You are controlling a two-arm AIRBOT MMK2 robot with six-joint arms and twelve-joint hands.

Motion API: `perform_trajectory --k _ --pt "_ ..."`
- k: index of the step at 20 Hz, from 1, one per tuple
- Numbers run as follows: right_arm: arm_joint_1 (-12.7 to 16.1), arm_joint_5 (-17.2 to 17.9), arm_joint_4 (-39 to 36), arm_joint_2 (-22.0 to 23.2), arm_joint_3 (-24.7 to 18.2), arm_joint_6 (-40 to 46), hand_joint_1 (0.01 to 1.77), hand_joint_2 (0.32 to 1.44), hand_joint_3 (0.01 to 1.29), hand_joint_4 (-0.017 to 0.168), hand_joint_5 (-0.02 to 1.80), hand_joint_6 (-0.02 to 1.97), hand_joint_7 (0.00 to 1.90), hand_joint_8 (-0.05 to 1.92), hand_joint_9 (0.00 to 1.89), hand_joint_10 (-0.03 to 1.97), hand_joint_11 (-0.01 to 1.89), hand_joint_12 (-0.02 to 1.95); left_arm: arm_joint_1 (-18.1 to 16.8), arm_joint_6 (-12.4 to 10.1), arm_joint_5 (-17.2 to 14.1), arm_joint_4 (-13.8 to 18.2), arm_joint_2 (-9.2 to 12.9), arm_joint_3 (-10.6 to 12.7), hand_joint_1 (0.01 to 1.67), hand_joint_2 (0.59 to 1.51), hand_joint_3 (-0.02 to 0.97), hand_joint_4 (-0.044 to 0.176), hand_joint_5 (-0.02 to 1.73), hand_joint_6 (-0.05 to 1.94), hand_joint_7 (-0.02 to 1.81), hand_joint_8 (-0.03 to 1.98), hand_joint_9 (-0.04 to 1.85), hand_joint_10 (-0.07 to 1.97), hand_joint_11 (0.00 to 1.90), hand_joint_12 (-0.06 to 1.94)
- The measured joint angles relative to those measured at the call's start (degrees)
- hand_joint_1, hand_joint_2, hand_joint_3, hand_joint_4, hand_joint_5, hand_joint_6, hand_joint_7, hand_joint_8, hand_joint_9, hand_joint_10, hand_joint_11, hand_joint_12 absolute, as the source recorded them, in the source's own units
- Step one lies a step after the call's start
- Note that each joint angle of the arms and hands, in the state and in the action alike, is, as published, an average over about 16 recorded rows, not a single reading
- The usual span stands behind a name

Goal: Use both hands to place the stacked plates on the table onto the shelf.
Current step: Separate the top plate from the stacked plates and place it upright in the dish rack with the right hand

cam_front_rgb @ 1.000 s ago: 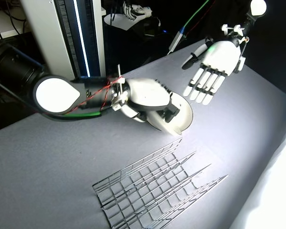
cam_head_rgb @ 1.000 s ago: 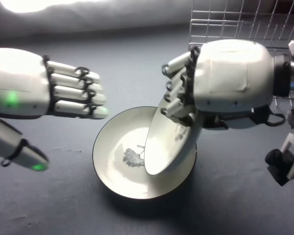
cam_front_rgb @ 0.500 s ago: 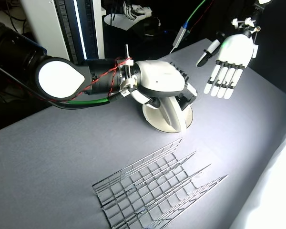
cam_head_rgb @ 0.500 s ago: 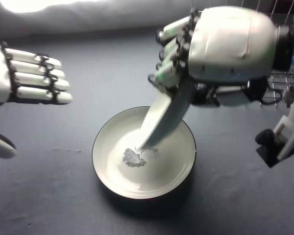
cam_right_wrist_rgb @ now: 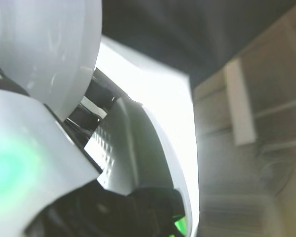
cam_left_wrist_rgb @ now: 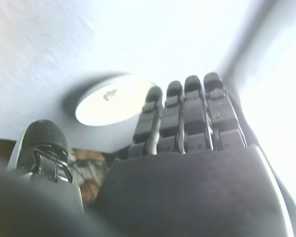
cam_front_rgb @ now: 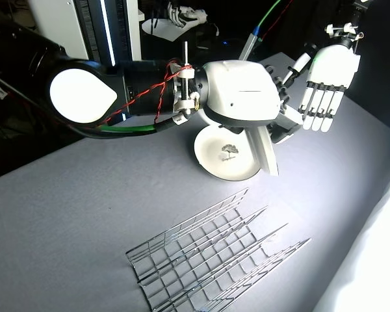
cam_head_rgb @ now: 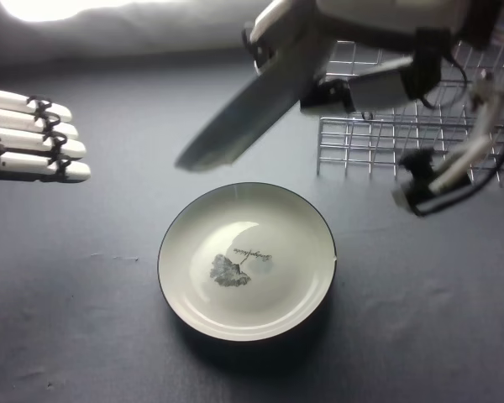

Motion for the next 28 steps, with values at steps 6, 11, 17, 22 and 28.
perform_trajectory --k 6,11,17,22,28 --pt "2.5 -5.48 12.06 -1.03 0.08 0.25 1.33 1.03 0.01 -0.002 0.88 1.05 0.99 0.9 0.89 1.25 0.56 1.38 0.66 0.44 -0.09 -0.08 -0.22 0.93 0.01 1.16 0.015 0.008 0.02 0.01 0.01 0.01 0.02 0.01 0.01 0.01" --pt "4.1 -9.1 22.7 -1.99 0.54 0.25 1.34 1.03 0.01 0.0 0.89 1.0 1.0 0.87 0.9 1.22 0.59 1.33 0.89 0.69 -0.05 -0.12 -0.48 1.43 0.01 1.16 0.016 0.008 0.02 0.01 0.01 0.01 0.02 0.01 0.01 0.01" --pt "6.21 -10.93 35.34 -3.08 1.52 0.22 1.34 1.03 0.01 -0.001 0.91 0.97 1.01 0.83 0.92 1.18 0.61 1.29 0.85 0.92 -0.1 -0.15 -0.74 1.37 0.01 1.16 0.016 0.008 0.02 0.01 0.01 0.01 0.02 0.01 0.01 0.01" --pt "7.75 -11.51 44.02 -3.2 2.36 0.21 1.34 1.02 0.01 -0.001 0.91 0.97 1.01 0.82 0.91 1.18 0.61 1.3 0.8 1.03 -0.14 -0.15 -0.92 1.28 0.01 1.16 0.016 0.008 0.02 0.01 0.02 0.01 0.02 0.01 0.01 0.01" --pt "8.88 -11.7 49.47 -1.81 3.06 0.2 1.34 1.02 0.01 -0.001 0.9 0.98 1.01 0.83 0.9 1.19 0.61 1.3 0.74 1.07 -0.32 -0.26 -1.08 1.18 0.01 1.161 0.015 0.008 0.02 0.01 0.02 0.01 0.02 0.01 0.01 0.01"
